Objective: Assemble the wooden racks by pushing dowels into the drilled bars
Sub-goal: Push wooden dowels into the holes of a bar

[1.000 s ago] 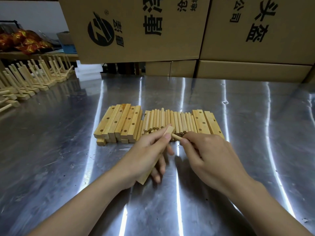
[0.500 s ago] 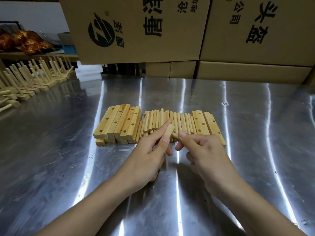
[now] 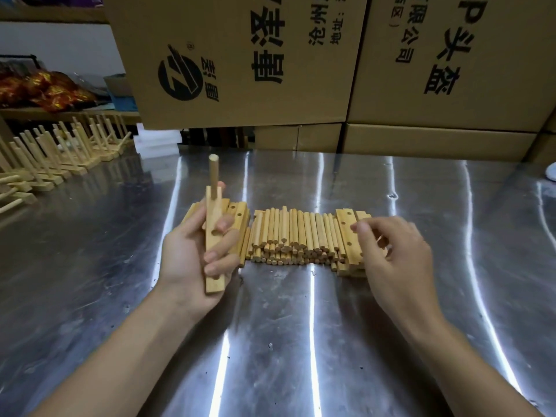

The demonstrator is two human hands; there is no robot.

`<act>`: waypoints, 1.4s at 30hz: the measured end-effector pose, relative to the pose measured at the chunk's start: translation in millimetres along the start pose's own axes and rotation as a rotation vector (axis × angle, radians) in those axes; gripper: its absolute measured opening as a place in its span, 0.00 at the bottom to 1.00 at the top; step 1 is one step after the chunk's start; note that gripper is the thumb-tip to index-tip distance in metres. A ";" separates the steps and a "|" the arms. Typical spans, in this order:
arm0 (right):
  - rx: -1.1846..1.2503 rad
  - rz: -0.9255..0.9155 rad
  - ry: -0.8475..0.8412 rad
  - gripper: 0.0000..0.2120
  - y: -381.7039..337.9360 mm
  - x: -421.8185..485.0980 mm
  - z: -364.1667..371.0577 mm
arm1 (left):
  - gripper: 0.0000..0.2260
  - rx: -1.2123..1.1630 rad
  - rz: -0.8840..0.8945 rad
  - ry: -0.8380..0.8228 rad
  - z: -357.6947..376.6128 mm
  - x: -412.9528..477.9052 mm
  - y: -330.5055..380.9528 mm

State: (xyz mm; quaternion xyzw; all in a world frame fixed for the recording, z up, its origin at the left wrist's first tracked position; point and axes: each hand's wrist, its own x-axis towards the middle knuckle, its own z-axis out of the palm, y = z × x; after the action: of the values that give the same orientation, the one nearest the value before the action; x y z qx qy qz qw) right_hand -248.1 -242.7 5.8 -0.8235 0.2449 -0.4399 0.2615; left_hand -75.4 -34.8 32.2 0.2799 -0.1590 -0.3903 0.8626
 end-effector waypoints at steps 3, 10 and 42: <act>-0.155 -0.060 -0.093 0.08 9.2 -3.2 6.7 | 0.14 -0.057 0.001 0.046 -1.0 0.6 5.1; -0.356 -0.154 -0.250 0.14 14.0 -5.9 13.8 | 0.15 -0.079 -0.037 0.070 -0.1 0.7 -3.0; 0.789 0.151 -0.122 0.08 -39.5 -14.4 2.9 | 0.25 0.345 0.028 0.021 -6.8 4.3 -30.4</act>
State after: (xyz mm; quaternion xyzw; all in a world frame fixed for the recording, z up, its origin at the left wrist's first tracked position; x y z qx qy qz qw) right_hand -245.8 -203.6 21.3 -0.6640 0.1013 -0.4300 0.6033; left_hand -87.1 -52.1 8.6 0.4256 -0.2184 -0.3422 0.8088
